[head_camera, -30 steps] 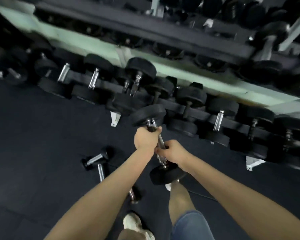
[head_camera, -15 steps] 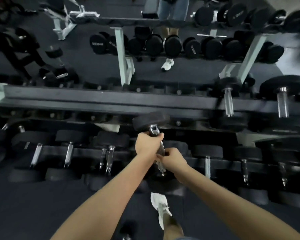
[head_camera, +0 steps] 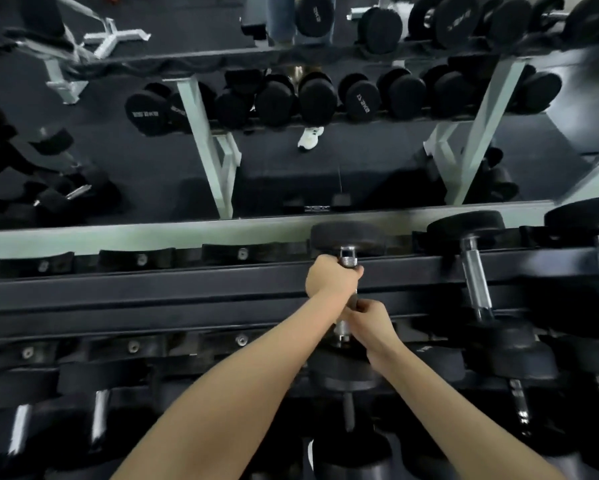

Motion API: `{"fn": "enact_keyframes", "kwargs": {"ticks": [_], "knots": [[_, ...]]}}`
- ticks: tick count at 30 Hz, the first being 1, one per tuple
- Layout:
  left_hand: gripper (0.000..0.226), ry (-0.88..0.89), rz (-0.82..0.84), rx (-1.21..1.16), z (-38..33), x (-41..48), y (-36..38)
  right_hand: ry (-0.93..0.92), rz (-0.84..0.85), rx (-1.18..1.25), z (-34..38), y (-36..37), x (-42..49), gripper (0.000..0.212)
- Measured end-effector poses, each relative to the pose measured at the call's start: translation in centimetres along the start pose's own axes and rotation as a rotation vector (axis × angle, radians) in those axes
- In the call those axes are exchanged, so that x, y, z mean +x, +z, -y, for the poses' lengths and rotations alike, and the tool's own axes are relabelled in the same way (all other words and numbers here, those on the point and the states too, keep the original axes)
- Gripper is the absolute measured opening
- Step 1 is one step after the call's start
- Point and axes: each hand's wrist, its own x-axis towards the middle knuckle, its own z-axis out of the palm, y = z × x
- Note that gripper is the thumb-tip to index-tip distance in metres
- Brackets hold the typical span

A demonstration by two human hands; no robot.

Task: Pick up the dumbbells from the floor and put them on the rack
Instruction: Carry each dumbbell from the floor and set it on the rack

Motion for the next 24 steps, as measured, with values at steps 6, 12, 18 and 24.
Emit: {"fn": "enact_keyframes", "kwargs": {"ticks": [6,12,18,24], "knots": [[0.025,0.009,0.065,0.069,-1.2,3.9,2.6,0.072,-0.040,0.022,0.2,-1.0,4.2,0.017],[0.030,0.039,0.057,0.117,-0.3,5.3,3.4,0.081,-0.017,-0.011,-0.3,-1.1,5.5,0.020],[0.029,0.103,0.059,0.074,0.2,4.5,3.2,0.063,-0.014,-0.091,0.0,-1.2,4.9,0.020],[0.039,0.112,0.048,-0.018,2.1,3.3,0.8,-0.154,-0.195,-0.523,0.2,-1.0,3.8,0.030]]}}
